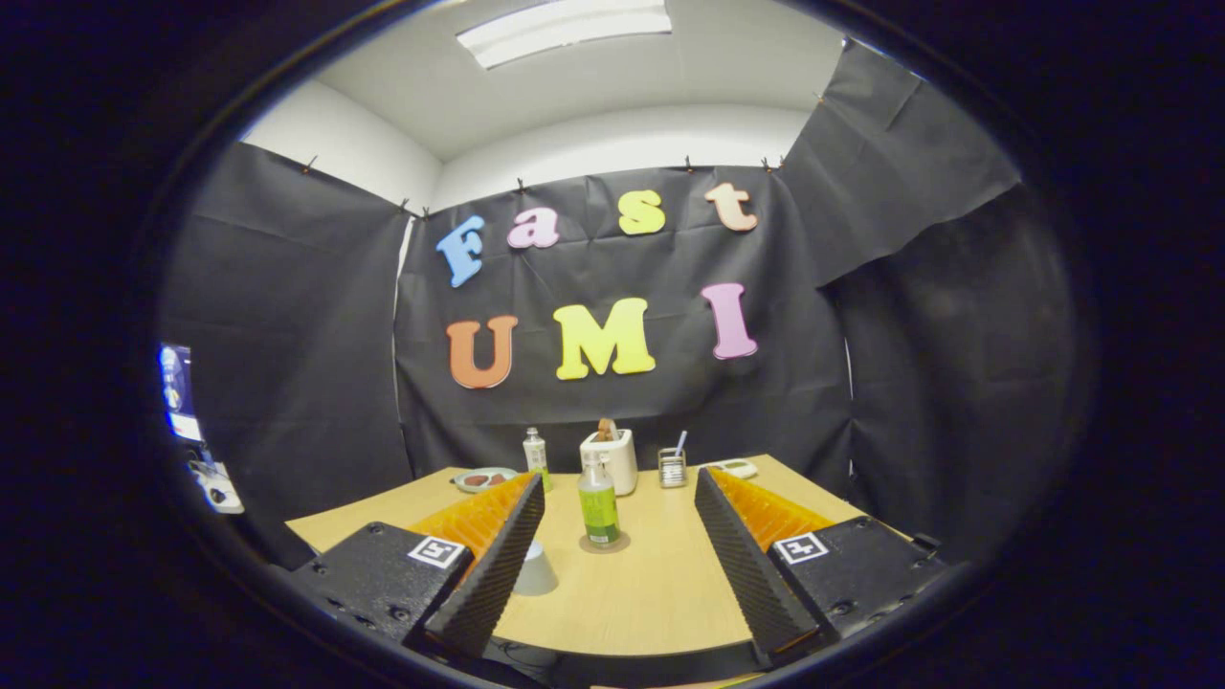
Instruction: Take the bottle from table, then pour the juice into the cup, finally place the bottle on the coaster
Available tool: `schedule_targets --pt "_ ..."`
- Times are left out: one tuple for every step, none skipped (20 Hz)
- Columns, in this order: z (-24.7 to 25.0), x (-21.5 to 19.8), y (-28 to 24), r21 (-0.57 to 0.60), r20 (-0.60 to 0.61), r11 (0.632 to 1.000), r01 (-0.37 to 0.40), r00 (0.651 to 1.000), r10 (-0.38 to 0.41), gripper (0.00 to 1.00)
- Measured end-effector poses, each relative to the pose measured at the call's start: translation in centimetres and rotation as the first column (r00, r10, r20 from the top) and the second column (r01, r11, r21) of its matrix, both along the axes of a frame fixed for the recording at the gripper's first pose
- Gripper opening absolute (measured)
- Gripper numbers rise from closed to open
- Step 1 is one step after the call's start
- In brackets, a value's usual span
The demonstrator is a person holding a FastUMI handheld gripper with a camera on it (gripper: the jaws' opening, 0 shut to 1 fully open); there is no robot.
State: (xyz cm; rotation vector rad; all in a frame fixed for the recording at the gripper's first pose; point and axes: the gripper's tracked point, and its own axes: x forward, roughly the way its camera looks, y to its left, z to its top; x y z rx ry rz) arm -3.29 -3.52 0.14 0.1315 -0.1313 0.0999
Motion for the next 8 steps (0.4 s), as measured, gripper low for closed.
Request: schedule_targets --pt "0.0 -0.04 -0.02 -0.008 -0.002 1.0 0.007 1.0 -0.007 1.0" --pt "-0.08 -0.13 -0.11 -0.017 -0.003 1.0 0.014 1.0 -0.014 1.0" --pt "-0.01 -0.13 -0.07 -0.023 -0.003 1.0 0.016 1.0 -0.016 1.0" --pt "0.05 -0.21 0.1 -0.028 -0.002 0.999 0.015 1.0 -0.015 1.0" --pt "0.12 -0.19 0.11 -0.031 -0.003 0.999 0.019 1.0 -0.019 1.0" --pt "0.02 -0.17 0.03 -0.033 -0.005 0.999 0.021 1.0 -0.021 1.0" --pt "0.14 -0.15 0.06 -0.034 -0.005 0.999 0.021 1.0 -0.021 1.0" --pt "0.13 -0.22 0.14 -0.034 -0.003 0.999 0.02 1.0 -0.02 1.0"
